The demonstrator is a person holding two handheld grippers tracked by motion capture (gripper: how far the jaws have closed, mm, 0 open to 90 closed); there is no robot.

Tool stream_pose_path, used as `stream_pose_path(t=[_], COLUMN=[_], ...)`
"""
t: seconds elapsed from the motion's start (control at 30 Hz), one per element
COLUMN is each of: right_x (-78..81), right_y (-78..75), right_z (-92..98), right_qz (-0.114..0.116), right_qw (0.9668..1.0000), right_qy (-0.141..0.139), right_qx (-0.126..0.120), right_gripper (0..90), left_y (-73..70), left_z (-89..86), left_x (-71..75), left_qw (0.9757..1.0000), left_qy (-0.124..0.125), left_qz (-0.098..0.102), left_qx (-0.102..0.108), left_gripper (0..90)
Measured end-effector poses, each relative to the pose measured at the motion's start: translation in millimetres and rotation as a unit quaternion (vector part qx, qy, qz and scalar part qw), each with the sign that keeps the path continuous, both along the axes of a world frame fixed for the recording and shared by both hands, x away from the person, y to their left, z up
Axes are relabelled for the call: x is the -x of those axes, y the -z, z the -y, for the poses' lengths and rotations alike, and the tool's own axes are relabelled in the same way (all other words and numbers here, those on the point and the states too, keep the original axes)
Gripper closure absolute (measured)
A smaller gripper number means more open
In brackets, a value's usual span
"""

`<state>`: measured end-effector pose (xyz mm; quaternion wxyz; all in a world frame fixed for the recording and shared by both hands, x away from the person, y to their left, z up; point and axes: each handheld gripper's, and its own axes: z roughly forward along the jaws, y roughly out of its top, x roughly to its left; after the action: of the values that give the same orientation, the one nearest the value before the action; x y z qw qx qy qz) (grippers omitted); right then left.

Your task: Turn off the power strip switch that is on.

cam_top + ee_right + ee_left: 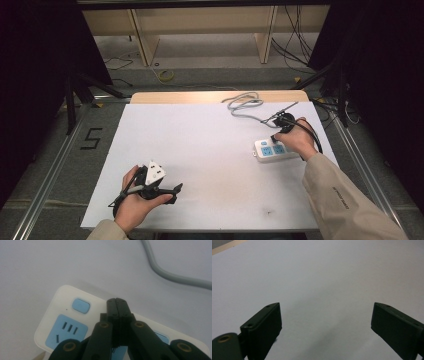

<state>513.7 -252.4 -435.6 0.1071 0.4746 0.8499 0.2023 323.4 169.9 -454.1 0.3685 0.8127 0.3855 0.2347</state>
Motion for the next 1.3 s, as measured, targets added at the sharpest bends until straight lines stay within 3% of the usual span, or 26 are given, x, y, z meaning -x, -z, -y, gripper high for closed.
stream_pose_path(t=[0.63,1.0,1.3], right_x=[2.0,14.2,27.7], right_y=[-3.6,-18.8,-17.2], right_z=[4.1,9.7,20.6], right_qz=[0.008,0.05,0.07], right_qw=[0.9999,0.9984,0.996], right_qy=[0.001,-0.003,-0.001], right_qx=[-0.006,-0.028,-0.055], right_gripper=[90.0,90.0,84.0], left_y=[0.0,-0.2,0.1], left_z=[1.2,1.3,1.3], left_x=[-0.2,-0.5,-0.9], left_qw=[1.0,1.0,1.0], left_qy=[0.001,0.0,-0.001], left_qz=[-0.001,0.0,0.001], left_qx=[0.0,-0.001,0.0], left_gripper=[9.2,9.2,9.3])
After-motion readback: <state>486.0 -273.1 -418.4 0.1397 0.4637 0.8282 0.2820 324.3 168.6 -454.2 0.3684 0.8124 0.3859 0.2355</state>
